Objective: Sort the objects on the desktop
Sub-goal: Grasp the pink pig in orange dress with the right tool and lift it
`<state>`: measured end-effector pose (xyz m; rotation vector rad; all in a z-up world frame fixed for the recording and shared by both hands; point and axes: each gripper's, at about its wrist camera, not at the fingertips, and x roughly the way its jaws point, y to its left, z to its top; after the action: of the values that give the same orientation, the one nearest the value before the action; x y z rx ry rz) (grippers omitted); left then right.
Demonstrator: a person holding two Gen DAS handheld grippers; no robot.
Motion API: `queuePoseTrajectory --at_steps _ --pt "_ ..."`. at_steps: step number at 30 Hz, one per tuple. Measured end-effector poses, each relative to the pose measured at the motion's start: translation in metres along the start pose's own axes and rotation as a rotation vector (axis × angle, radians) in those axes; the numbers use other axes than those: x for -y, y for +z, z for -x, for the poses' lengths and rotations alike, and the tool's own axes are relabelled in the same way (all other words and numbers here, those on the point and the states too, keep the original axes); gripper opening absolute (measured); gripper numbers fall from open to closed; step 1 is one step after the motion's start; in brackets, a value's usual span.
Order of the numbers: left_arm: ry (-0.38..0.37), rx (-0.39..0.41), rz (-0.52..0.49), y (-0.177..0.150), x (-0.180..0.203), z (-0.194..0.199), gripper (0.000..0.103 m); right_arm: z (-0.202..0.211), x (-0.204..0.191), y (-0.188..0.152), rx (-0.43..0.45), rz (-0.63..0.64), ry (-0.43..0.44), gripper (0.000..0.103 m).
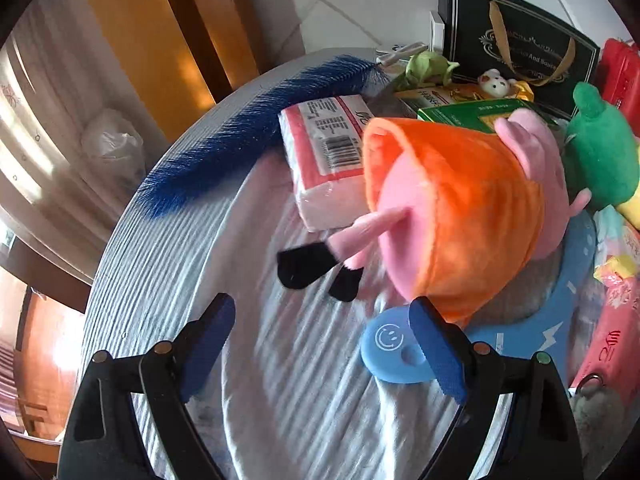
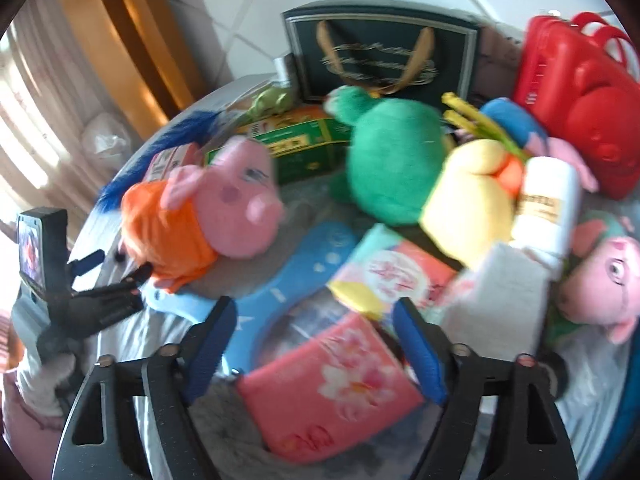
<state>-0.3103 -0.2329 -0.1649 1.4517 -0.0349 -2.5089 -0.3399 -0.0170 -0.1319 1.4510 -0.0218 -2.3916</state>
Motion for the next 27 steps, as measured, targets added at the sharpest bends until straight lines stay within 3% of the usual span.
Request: queuePoseTrajectory --at_steps 1,2,5,8,13,21,25,27 --pt "-0.046 0.013 0.012 0.000 -0.002 0.010 0.090 -0.003 -0.001 0.001 -0.001 -0.002 0.012 0.101" --pt "-0.090 0.025 0.017 0.000 0.000 0.018 0.090 -0.005 -0.003 0.004 -0.001 -0.004 0.024 0.103" --pt "-0.215 0.078 0.006 0.003 0.018 0.044 0.090 -0.010 -0.005 0.015 0.000 -0.006 0.044 0.103" --pt "-0.200 0.089 -0.053 0.013 0.043 0.033 0.090 -0.014 -0.008 0.032 0.025 0.008 0.087 0.103" --pt "-0.179 0.009 -0.092 0.026 0.048 -0.014 0.090 -0.045 -0.013 0.055 -0.020 0.014 0.163 0.103" --pt "-0.285 -0.010 -0.086 0.035 0.040 -0.046 0.098 -0.122 -0.029 0.071 -0.144 0.047 0.225 0.103" --pt "-0.294 -0.001 -0.086 0.035 0.042 -0.047 0.087 -0.144 -0.028 0.067 -0.179 0.000 0.293 0.103" --pt "-0.288 0.016 -0.099 0.033 0.043 -0.040 0.083 -0.131 -0.031 0.063 -0.148 0.034 0.282 0.088"
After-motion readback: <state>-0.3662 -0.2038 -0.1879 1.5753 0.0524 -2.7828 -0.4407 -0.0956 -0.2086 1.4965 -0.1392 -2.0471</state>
